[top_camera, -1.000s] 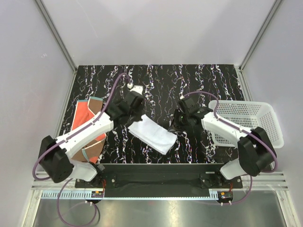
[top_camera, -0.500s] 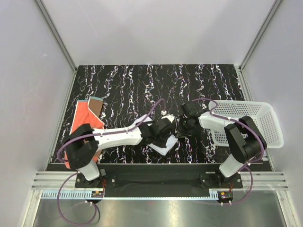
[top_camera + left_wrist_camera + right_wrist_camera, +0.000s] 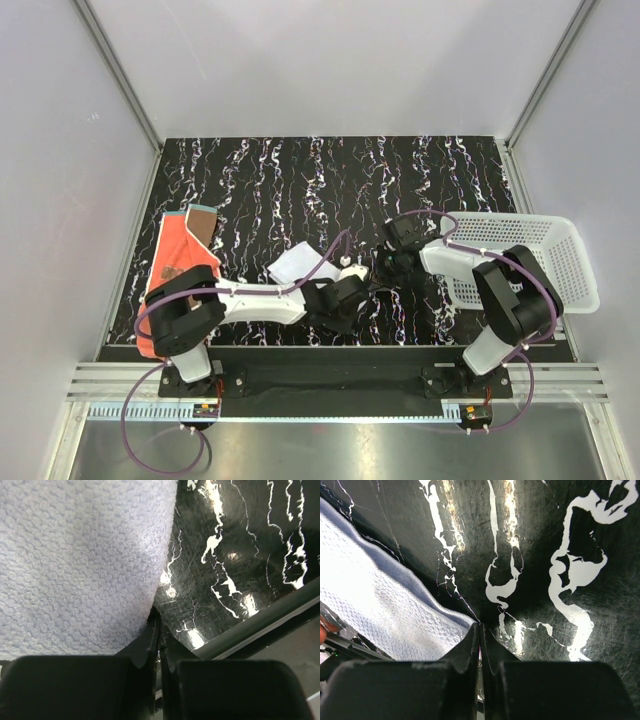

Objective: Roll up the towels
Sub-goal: Fold the towel

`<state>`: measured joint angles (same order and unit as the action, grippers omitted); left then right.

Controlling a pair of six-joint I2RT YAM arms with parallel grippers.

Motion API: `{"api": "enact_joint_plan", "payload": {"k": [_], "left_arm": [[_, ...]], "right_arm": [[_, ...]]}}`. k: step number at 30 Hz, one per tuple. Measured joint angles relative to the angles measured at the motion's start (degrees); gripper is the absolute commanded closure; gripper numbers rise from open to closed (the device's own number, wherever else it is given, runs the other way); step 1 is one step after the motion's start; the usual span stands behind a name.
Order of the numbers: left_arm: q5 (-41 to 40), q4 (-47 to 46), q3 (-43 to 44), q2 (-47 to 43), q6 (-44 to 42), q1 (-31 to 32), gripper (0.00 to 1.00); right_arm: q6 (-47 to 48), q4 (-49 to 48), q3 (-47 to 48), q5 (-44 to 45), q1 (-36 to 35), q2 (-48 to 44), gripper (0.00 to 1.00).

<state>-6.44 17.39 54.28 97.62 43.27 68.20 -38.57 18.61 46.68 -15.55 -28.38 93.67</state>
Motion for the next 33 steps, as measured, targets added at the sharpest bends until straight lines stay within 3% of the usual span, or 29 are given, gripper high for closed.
{"api": "enact_joint_plan", "payload": {"k": [8, 15, 23, 27, 33], "left_arm": [[-1.8, 2.8, -1.4, -3.8, 1.8, 1.4, 0.9], [-6.1, 8.1, 4.5, -9.5, 0.7, 2.1, 0.89], [-8.9, 8.7, 8.0, -2.7, -0.1, 1.7, 0.91], [-9.3, 8.1, 4.3, 0.9, 1.6, 1.7, 0.91], [-9.4, 3.5, 0.1, -0.7, 4.6, 1.7, 0.91]], "right_arm": [[2.2, 3.8, 3.3, 2.7, 0.0, 1.2, 0.94], [3.4, 6.6, 5.7, 4.6, 0.2, 2.0, 0.95], [3.2, 6.6, 6.2, 4.2, 0.3, 3.1, 0.95], [3.2, 6.6, 6.3, 4.1, 0.3, 3.3, 0.96], [3.2, 6.5, 6.4, 3.9, 0.3, 3.6, 0.96]]}}
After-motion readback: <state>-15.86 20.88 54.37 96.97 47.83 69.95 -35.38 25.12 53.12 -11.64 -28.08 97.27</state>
